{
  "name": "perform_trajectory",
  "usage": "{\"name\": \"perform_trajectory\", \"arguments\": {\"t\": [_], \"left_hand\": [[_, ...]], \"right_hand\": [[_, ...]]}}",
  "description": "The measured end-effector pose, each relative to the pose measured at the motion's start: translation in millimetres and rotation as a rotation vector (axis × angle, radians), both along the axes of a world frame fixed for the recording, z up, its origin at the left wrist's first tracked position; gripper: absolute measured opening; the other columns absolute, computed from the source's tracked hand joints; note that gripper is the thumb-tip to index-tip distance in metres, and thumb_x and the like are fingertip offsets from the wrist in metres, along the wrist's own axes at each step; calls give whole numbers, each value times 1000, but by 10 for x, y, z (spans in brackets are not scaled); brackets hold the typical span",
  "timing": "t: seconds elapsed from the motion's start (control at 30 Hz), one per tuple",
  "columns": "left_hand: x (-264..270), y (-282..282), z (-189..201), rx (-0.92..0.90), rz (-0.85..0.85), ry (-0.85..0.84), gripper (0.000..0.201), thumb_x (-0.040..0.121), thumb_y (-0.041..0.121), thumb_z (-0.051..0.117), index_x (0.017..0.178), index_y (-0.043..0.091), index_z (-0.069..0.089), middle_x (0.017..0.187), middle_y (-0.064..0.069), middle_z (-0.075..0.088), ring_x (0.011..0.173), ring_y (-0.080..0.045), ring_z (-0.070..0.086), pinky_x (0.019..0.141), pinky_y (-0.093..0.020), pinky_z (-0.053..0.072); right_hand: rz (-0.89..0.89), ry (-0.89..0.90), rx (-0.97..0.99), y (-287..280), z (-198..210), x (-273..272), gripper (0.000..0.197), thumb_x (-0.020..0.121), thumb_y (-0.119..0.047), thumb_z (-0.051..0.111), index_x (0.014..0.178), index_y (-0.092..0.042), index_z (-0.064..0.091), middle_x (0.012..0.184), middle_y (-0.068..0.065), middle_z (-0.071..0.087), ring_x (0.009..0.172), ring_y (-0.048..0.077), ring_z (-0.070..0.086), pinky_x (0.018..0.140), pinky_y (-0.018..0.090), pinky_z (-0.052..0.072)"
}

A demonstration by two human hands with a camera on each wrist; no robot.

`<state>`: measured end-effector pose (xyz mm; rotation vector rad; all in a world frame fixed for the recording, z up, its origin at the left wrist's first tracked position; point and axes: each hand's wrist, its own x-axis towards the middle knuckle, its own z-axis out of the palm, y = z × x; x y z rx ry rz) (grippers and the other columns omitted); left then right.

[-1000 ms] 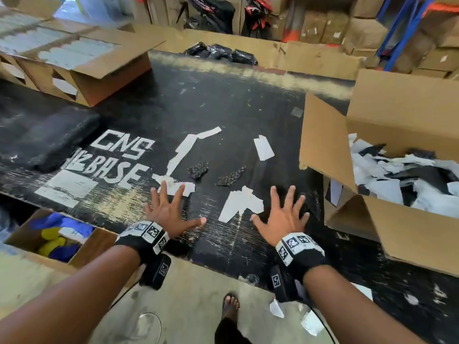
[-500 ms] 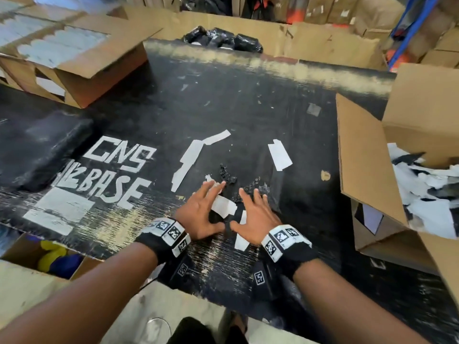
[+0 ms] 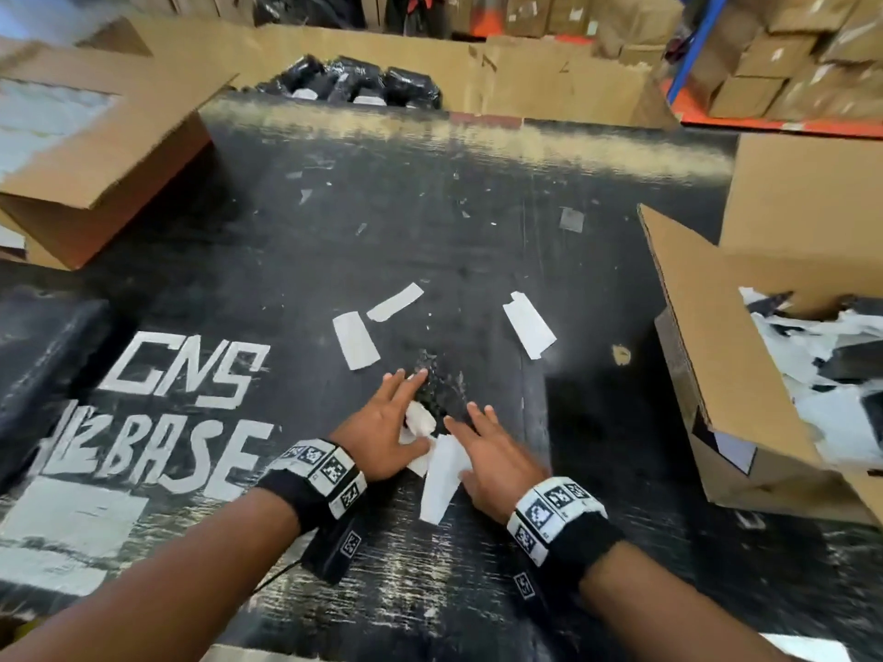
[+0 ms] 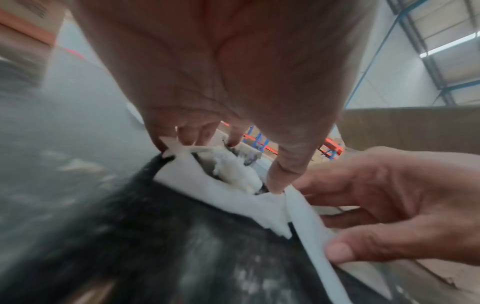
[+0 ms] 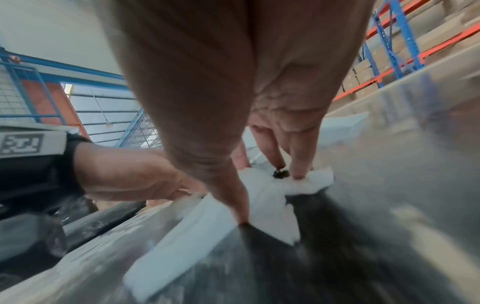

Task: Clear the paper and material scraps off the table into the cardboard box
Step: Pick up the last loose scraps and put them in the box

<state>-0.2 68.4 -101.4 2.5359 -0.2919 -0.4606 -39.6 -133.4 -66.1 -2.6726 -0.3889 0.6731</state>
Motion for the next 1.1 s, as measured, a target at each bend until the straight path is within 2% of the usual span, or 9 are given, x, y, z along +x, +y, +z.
{"name": "perform_trajectory", "arguments": {"t": [0.17, 0.27, 0.37, 0.5, 0.67, 0.77, 0.87, 0.93, 1.1], "left_hand": [[544, 272, 191, -10, 122, -188, 80, 85, 46, 61, 155, 30, 27, 160, -1, 24, 144, -23, 36, 113, -43, 40], [946, 524, 116, 93, 273, -163, 82, 86, 51, 64, 156, 27, 28, 163, -12, 20, 151, -33, 19, 120, -50, 28], [1193, 544, -7, 148, 352, -38, 90, 87, 52, 67, 159, 25, 20, 165, -18, 9, 154, -37, 3, 123, -53, 17], [1327, 310, -99, 70, 202, -30, 98, 86, 49, 71, 161, 25, 13, 168, -14, 1, 155, -34, -2, 125, -50, 11], [1540, 211, -97, 57, -111, -21, 96, 73, 54, 56, 159, 29, 22, 169, -5, 3, 156, -29, -2, 123, -58, 11], [1555, 312, -68, 75, -259, 2, 93, 72, 63, 54, 156, 29, 32, 169, 1, 11, 156, -21, 2, 123, -59, 13], [1344, 482, -19, 41, -390, 13, 100, 71, 77, 55, 157, 34, 28, 168, 9, 10, 155, -11, -1, 125, -51, 14], [1097, 603, 24, 39, -493, 39, 114, 66, 84, 63, 159, 38, 16, 169, 12, 0, 154, -7, -11, 126, -43, 2], [590, 770, -108, 107, -592, -75, 126, 64, 79, 72, 160, 36, 3, 167, 10, -17, 154, -16, -20, 123, -43, -4]], "right_hand": [[-174, -194, 96, -184, 293, 503, 63, 82, -31, 62, 142, -27, 44, 151, -5, 38, 142, 15, 32, 113, 30, 28], [-362, -240, 38, -434, 217, 986, 70, 77, -41, 63, 142, -23, 45, 148, 2, 42, 138, 24, 38, 112, 37, 36], [-489, -155, -62, -566, 69, 1414, 85, 82, -49, 66, 153, -22, 27, 161, 13, 22, 146, 37, 21, 117, 47, 26], [-315, -54, -101, -440, -104, 1668, 90, 88, -60, 59, 158, -26, 13, 165, 0, 13, 150, 38, 8, 121, 49, 14], [-11, -68, -14, -191, -129, 1548, 77, 85, -58, 64, 152, -32, 34, 161, -17, 23, 152, 22, 7, 120, 47, 19], [143, -34, 33, -155, -51, 1358, 87, 78, -65, 67, 152, -33, 32, 160, -21, 22, 152, 16, 4, 120, 42, 17], [276, -8, 28, -205, -13, 1122, 112, 64, -80, 67, 155, -34, 21, 163, -18, 16, 152, 17, -2, 122, 45, 14], [353, 1, -26, -256, -15, 960, 133, 51, -89, 66, 156, -38, 4, 166, -12, 2, 152, 20, -12, 121, 46, 2], [463, -36, -193, -267, -181, 594, 154, 40, -87, 71, 151, -39, -24, 162, -4, -26, 146, 27, -31, 116, 50, -13]]}}
